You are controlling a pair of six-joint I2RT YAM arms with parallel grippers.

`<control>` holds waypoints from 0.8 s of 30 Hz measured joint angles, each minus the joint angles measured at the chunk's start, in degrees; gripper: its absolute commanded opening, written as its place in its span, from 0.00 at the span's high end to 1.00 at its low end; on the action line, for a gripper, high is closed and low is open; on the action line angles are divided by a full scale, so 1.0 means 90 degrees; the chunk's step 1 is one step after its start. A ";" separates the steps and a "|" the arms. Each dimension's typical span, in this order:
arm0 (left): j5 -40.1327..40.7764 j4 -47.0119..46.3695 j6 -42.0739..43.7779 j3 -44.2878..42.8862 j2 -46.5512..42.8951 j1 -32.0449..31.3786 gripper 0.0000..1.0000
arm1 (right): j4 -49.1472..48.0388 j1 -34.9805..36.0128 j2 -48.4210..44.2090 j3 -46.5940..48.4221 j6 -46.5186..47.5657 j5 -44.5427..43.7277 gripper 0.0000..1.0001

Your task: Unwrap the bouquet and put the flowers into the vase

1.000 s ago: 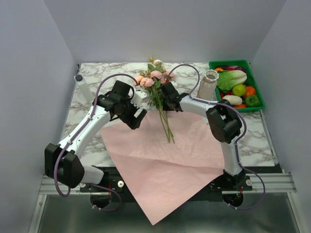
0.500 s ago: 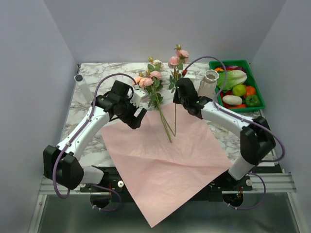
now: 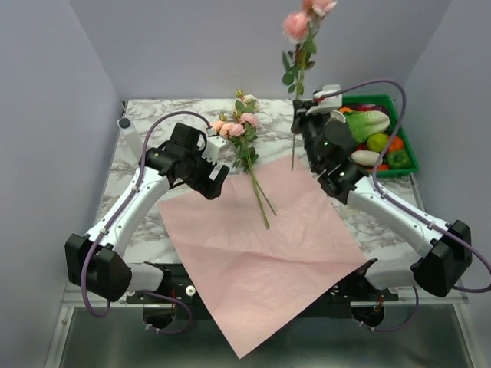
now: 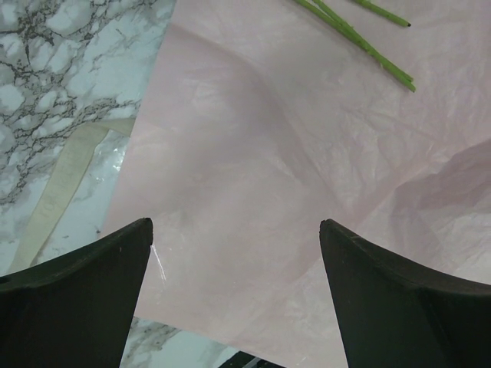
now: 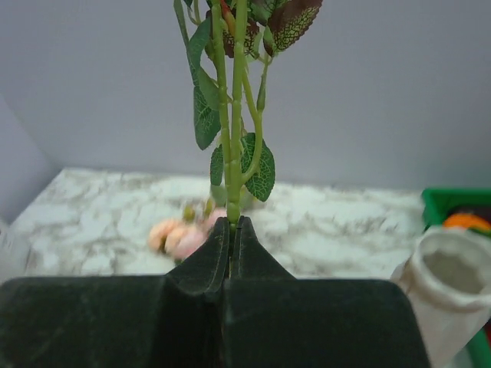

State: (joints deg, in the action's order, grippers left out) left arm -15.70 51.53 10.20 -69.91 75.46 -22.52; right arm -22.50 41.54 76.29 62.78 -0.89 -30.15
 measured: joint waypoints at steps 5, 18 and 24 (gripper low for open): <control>-0.0007 -0.0010 -0.0044 -0.0233 0.0027 0.0090 0.01 | -0.0614 -0.1003 0.0146 0.1477 0.0950 -0.0019 0.99; -0.0010 -0.0063 -0.0046 -0.0255 0.0027 0.0233 0.01 | -0.1819 -0.2650 0.0316 0.0852 0.1282 0.0884 0.99; -0.0029 -0.0080 -0.0083 -0.0257 0.0034 0.0240 0.01 | -0.2273 -0.2805 0.0571 0.0714 0.1275 0.1032 0.99</control>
State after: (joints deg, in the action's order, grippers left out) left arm -15.97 50.81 9.45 -72.23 75.77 -20.36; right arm -42.96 16.29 81.43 69.21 10.59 -20.86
